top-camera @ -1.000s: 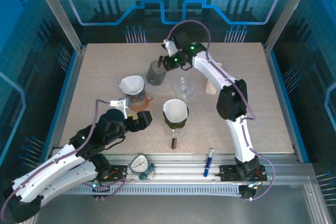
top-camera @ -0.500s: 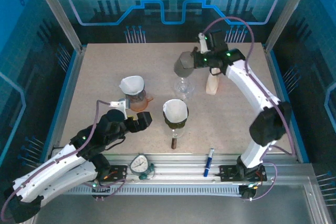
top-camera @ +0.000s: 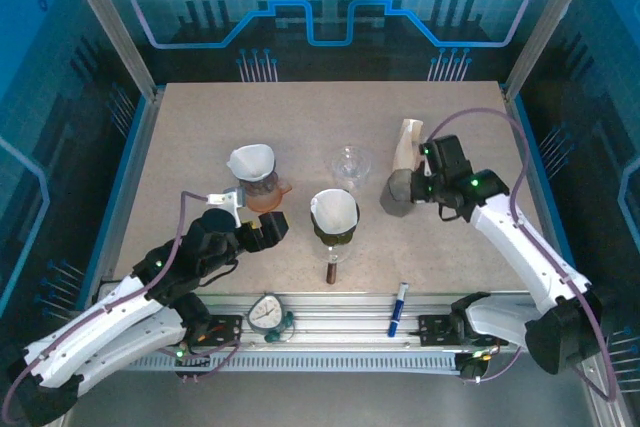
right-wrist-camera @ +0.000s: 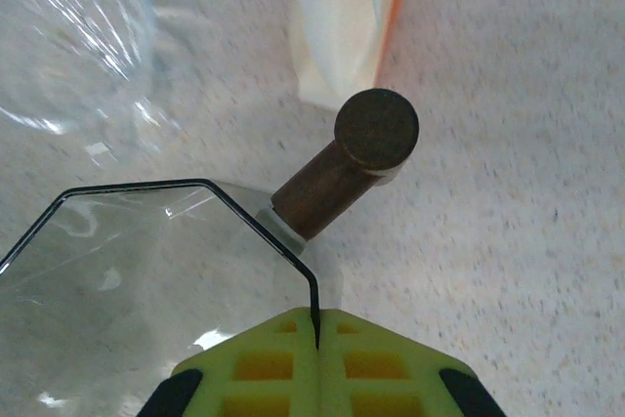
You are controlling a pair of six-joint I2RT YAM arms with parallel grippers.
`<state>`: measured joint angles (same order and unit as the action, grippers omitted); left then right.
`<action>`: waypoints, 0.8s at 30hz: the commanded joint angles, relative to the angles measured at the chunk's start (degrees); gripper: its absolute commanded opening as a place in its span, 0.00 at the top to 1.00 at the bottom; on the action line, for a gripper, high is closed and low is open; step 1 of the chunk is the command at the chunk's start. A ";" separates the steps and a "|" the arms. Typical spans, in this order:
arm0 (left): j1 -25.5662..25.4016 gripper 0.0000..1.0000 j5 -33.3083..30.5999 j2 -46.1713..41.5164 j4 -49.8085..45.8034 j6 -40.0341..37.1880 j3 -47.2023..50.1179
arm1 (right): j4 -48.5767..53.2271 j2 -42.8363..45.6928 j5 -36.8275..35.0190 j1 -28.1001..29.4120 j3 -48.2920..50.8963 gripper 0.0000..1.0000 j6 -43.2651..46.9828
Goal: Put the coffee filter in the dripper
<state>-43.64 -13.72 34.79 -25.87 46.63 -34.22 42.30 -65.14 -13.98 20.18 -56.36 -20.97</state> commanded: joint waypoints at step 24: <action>0.55 0.01 -0.79 -0.32 -0.96 -0.11 0.29 | -3.99 0.40 -3.03 1.35 12.33 0.77 -5.75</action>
<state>-43.64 -13.74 34.76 -25.89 46.61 -34.22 38.92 -64.75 -16.12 20.86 -43.88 -25.80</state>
